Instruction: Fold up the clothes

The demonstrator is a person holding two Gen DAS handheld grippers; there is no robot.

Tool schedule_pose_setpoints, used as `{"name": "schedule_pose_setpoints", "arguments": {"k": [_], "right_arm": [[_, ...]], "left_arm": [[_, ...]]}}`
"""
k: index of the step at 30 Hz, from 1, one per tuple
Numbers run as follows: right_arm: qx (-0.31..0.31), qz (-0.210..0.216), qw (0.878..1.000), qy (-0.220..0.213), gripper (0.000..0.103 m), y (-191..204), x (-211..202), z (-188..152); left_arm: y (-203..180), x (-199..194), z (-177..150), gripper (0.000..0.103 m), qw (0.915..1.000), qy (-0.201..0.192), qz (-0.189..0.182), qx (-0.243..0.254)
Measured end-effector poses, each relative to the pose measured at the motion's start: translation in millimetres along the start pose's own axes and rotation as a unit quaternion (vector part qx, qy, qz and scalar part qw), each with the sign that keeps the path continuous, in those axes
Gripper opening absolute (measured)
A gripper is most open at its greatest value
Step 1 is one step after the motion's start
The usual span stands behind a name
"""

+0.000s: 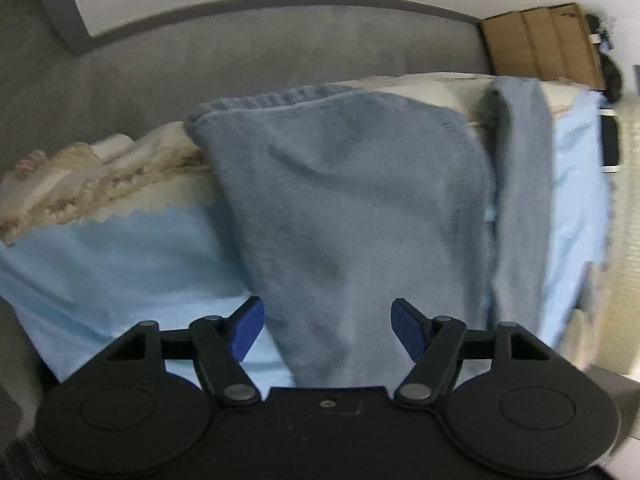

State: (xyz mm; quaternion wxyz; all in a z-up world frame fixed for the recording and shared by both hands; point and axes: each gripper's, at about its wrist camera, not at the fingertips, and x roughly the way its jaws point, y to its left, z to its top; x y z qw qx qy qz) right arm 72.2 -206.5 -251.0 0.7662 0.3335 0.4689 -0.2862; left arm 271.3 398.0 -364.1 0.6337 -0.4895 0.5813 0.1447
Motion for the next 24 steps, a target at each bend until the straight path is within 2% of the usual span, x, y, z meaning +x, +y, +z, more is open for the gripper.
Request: {"name": "schedule_pose_setpoints", "arguments": {"k": [5,7,9,12,14,16,18,19,21,22,23,24], "right_arm": [[0.061,0.011,0.998,0.001,0.073,-31.0,33.0,55.0],[0.087,0.020,0.996,-0.001,0.077,-43.2,46.0,77.9],[0.105,0.026,0.994,0.011,0.077,-52.1,68.0,94.9],[0.122,0.025,0.992,0.029,0.078,-61.7,101.1,116.6],[0.127,0.022,0.991,0.030,0.078,-66.9,119.2,130.0],[0.147,0.026,0.988,0.023,0.077,-73.3,131.0,138.1],[0.193,0.044,0.980,0.011,0.077,-81.7,136.7,144.0],[0.213,0.049,0.976,0.006,0.077,-85.1,138.2,146.3],[0.237,0.043,0.970,0.001,0.073,-88.1,142.3,150.8],[0.241,0.036,0.970,0.004,0.064,-87.7,145.6,153.0],[0.241,0.028,0.970,0.006,0.047,-84.9,144.0,156.0],[0.241,0.021,0.970,0.007,0.040,-81.5,141.0,159.1]], "left_arm": [[9.0,8.8,-5.5,0.068,0.9986,-0.028,0.026,-0.035],[9.5,12.3,-7.3,0.068,0.9979,-0.042,0.028,-0.040],[6.4,15.0,-7.7,0.067,0.9969,-0.059,0.032,-0.041],[1.3,15.1,-9.1,0.067,0.9939,-0.093,0.013,-0.057],[-3.3,18.9,-8.9,0.067,0.9924,-0.107,0.014,-0.060],[-8.1,26.2,-7.5,0.062,0.9924,-0.108,0.030,-0.050],[-11.2,28.4,-7.2,0.052,0.9916,-0.116,0.040,-0.041],[-12.9,29.9,-8.3,0.047,0.9913,-0.119,0.040,-0.041],[-17.2,30.4,-10.7,0.023,0.9914,-0.120,0.035,-0.041],[-21.0,27.5,-13.6,0.018,0.9914,-0.119,0.035,-0.039],[-26.0,23.5,-15.8,0.013,0.9915,-0.120,0.039,-0.034],[-30.6,20.1,-15.6,0.010,0.9915,-0.120,0.043,-0.028]]}}
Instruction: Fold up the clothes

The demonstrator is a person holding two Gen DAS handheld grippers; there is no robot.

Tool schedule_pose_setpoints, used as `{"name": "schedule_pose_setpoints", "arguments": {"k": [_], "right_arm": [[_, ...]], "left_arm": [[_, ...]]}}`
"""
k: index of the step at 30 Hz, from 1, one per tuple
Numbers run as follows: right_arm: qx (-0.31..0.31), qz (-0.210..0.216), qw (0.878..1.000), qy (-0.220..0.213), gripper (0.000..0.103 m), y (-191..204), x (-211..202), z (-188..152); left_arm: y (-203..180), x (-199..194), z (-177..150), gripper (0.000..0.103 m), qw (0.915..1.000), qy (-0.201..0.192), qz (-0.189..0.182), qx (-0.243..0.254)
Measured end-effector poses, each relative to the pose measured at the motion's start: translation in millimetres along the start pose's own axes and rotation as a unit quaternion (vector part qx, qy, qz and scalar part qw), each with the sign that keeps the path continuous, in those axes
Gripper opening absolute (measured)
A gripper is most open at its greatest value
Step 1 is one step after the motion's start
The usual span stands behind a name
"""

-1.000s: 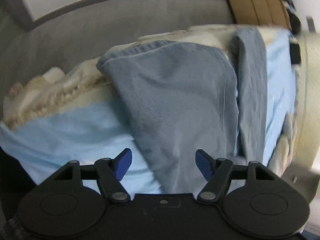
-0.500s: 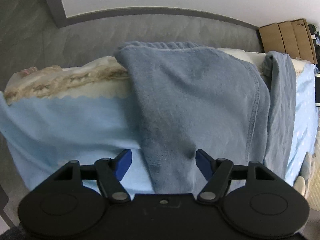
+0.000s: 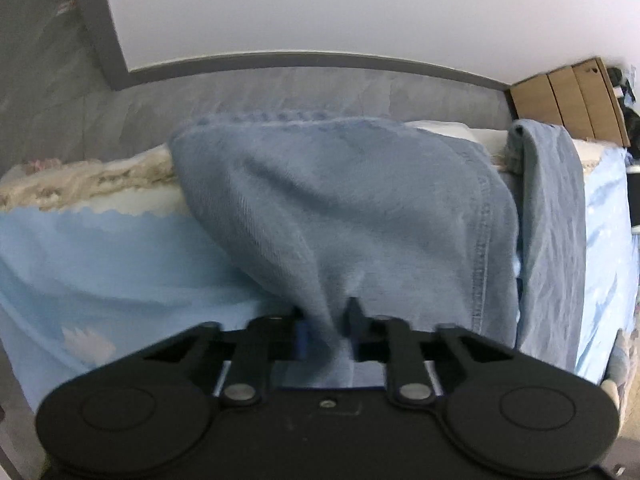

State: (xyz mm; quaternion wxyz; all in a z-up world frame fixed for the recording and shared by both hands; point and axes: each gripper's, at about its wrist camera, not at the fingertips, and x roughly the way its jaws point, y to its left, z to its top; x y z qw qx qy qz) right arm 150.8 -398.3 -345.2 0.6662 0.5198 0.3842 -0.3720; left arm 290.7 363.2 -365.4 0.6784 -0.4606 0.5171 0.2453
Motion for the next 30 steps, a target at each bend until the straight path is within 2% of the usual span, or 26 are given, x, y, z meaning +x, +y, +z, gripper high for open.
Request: {"name": "schedule_pose_setpoints", "arguments": {"k": [2,4,9,12,15,20,23,26,30], "right_arm": [[-0.001,-0.014,1.000,-0.001,0.020,9.2,-5.7,2.2],[-0.002,-0.028,1.000,-0.002,0.014,18.4,-11.5,4.3],[-0.011,-0.011,1.000,-0.010,0.011,61.5,-47.2,24.2],[-0.035,0.001,0.999,-0.020,0.010,98.6,-60.4,40.1],[-0.057,0.009,0.998,-0.027,0.010,138.6,-56.8,54.7],[-0.102,0.016,0.994,-0.028,0.010,200.5,-16.4,76.0],[-0.125,0.009,0.992,-0.020,0.010,230.7,14.5,87.8],[-0.156,-0.008,0.988,-0.010,0.010,254.7,47.4,94.9],[-0.162,-0.016,0.987,-0.001,0.010,273.5,74.5,106.3]], "left_arm": [[-10.5,-9.4,3.0,0.008,1.0000,-0.002,0.001,0.004],[-22.3,-20.6,8.0,0.007,1.0000,-0.001,-0.005,-0.001],[-67.1,-50.9,27.1,0.006,0.9994,0.000,-0.033,-0.005],[-103.9,-53.4,38.7,0.006,0.9989,-0.008,-0.044,-0.017],[-145.9,-48.3,54.7,0.006,0.9976,-0.021,-0.062,-0.023],[-216.2,-11.5,78.4,0.005,0.9960,-0.037,-0.081,0.001],[-253.8,20.4,85.2,0.005,0.9956,-0.044,-0.076,0.032],[-286.2,49.3,89.8,0.005,0.9959,-0.043,-0.065,0.045],[-323.1,64.3,95.2,0.005,0.9944,-0.042,-0.074,0.061]]}}
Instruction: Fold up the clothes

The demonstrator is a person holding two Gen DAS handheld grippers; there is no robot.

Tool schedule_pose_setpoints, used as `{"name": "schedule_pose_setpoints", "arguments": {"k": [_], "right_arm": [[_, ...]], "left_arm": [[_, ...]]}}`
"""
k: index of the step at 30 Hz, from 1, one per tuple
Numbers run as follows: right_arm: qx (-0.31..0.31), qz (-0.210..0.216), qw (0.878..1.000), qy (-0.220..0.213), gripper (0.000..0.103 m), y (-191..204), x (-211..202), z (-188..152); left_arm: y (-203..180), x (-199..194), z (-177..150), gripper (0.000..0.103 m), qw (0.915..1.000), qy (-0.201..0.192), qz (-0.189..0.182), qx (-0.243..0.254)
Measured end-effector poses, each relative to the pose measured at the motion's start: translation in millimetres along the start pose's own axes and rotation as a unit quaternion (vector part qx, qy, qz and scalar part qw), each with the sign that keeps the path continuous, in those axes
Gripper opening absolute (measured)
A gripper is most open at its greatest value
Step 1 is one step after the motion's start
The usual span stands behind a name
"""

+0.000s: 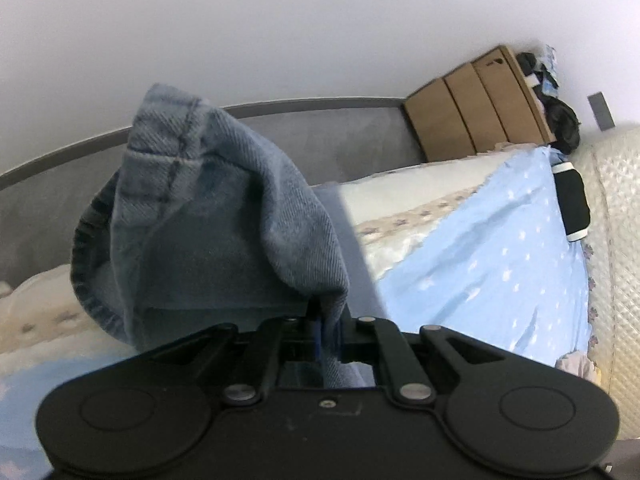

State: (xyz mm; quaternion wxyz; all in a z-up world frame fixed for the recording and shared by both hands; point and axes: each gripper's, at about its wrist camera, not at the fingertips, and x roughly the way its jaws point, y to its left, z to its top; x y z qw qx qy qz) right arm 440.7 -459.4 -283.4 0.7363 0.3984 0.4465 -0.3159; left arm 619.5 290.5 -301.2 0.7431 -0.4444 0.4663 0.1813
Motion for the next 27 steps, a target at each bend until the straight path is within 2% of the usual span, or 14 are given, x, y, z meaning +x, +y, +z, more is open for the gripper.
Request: {"name": "schedule_pose_setpoints", "arguments": {"k": [4,8,10,11,13,14,15,17,20,23,27], "right_arm": [[-0.009,-0.007,1.000,0.002,0.010,12.5,21.8,14.4],[-0.019,-0.016,1.000,0.005,0.010,18.1,48.8,22.0],[-0.043,-0.027,0.999,0.010,0.012,22.4,61.9,21.3],[-0.061,-0.032,0.998,0.011,0.013,26.1,63.4,20.2],[-0.099,-0.041,0.994,0.013,0.016,34.0,64.1,17.8],[-0.115,-0.042,0.992,0.012,0.018,36.6,60.8,15.9],[-0.131,-0.043,0.990,0.011,0.021,39.0,56.6,13.8],[-0.156,-0.040,0.987,0.008,0.035,42.3,47.0,9.5],[-0.163,-0.032,0.986,-0.004,0.047,40.9,26.4,-0.3],[-0.163,-0.034,0.986,-0.005,0.047,41.0,10.3,-12.5],[-0.180,-0.044,0.983,0.000,0.047,44.3,-15.8,-41.0]], "left_arm": [[-30.1,27.0,4.9,0.005,0.9994,0.009,-0.001,0.034],[-47.4,64.4,5.3,0.007,0.9971,0.025,0.016,0.070],[-49.7,80.4,3.0,0.013,0.9953,0.033,0.023,0.087],[-47.2,83.0,1.2,0.020,0.9952,0.039,0.024,0.087],[-38.6,77.0,-2.2,0.027,0.9959,0.040,-0.001,0.081],[-30.9,68.8,-3.2,0.033,0.9962,0.035,-0.016,0.077],[-21.3,59.3,-3.9,0.044,0.9967,0.028,-0.027,0.071],[3.2,40.4,-4.4,0.052,0.9979,0.014,-0.039,0.050],[45.8,13.1,-5.6,0.060,0.9988,-0.005,-0.045,0.020],[93.5,-2.3,-8.6,0.064,0.9993,-0.012,-0.032,-0.015],[140.2,2.3,-9.5,0.068,0.9976,-0.013,-0.025,-0.063]]}}
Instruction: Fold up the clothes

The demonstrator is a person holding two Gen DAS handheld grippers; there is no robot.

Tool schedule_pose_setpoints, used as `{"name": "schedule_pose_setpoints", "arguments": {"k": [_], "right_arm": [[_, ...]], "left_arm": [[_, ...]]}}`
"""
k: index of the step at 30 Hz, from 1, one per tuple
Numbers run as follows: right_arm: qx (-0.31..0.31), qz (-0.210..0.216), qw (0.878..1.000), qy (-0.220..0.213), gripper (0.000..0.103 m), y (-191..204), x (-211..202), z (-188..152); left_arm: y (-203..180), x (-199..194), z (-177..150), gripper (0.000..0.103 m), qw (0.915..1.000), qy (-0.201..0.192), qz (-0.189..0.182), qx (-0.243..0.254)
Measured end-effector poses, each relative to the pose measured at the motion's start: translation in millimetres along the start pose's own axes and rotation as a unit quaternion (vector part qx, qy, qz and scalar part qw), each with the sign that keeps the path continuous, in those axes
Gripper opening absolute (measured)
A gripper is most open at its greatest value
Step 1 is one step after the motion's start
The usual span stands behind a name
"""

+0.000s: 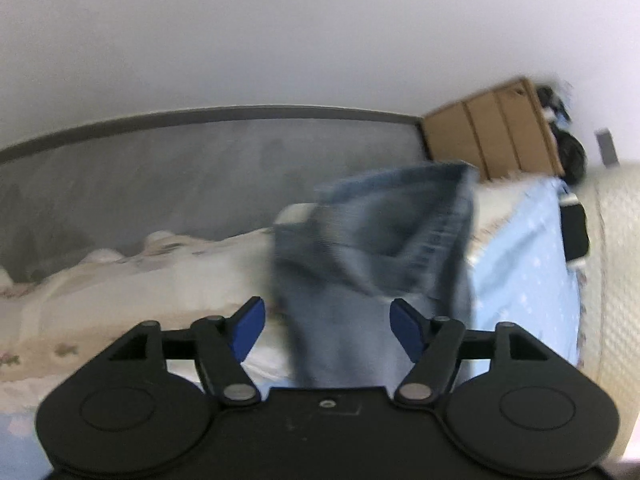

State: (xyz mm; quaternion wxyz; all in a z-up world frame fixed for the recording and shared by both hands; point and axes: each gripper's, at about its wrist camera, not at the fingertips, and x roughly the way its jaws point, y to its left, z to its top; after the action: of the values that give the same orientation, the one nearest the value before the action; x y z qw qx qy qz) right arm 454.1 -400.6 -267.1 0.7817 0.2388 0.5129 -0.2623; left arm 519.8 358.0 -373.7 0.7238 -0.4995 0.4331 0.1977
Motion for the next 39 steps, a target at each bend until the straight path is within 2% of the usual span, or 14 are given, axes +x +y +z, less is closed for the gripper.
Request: {"name": "schedule_pose_setpoints", "arguments": {"k": [3,8,13,14,17,18,20,24,26,31,35,39], "right_arm": [[-0.018,-0.001,1.000,-0.001,0.047,8.3,-31.0,-25.1],[-0.051,-0.009,0.999,-0.011,0.047,27.8,-77.9,-61.1],[-0.065,-0.020,0.998,-0.017,0.047,32.7,-105.3,-86.1],[-0.067,-0.023,0.997,-0.015,0.047,31.8,-108.4,-90.8],[-0.065,-0.034,0.997,-0.013,0.047,25.1,-119.0,-104.6],[-0.062,-0.036,0.997,-0.014,0.047,22.2,-122.3,-108.6],[-0.056,-0.038,0.998,-0.015,0.047,16.4,-129.2,-116.5],[-0.041,-0.024,0.999,-0.013,0.049,2.7,-131.2,-130.8],[-0.038,-0.014,0.999,-0.013,0.049,-2.4,-127.2,-137.1],[-0.043,0.014,0.999,-0.015,0.049,-16.7,-109.2,-150.0],[-0.049,0.037,0.998,-0.013,0.049,-29.1,-96.1,-148.6],[-0.047,0.066,0.997,-0.019,0.049,-42.8,-91.0,-144.0]], "left_arm": [[7.7,17.2,7.3,0.068,0.9997,0.010,-0.017,-0.016],[0.7,45.1,13.8,0.068,0.9987,0.031,-0.040,-0.002],[-5.0,61.4,17.0,0.066,0.9981,0.034,-0.043,0.027],[-7.1,64.2,17.7,0.062,0.9982,0.030,-0.039,0.034],[-9.2,67.7,16.8,0.043,0.9982,0.021,-0.031,0.046],[-10.2,66.9,16.0,0.034,0.9980,0.020,-0.033,0.051],[-15.1,59.2,15.2,0.024,0.9971,0.018,-0.043,0.061],[-37.8,24.3,8.9,0.020,0.9923,-0.004,-0.066,0.105],[-55.9,4.1,2.5,0.019,0.9861,-0.018,-0.081,0.144],[-104.5,-47.6,-28.9,0.018,0.9627,-0.051,-0.115,0.239],[-140.9,-88.4,-71.4,0.018,0.9410,-0.075,-0.134,0.301],[-173.5,-121.3,-124.8,0.017,0.9168,-0.078,-0.164,0.355]]}}
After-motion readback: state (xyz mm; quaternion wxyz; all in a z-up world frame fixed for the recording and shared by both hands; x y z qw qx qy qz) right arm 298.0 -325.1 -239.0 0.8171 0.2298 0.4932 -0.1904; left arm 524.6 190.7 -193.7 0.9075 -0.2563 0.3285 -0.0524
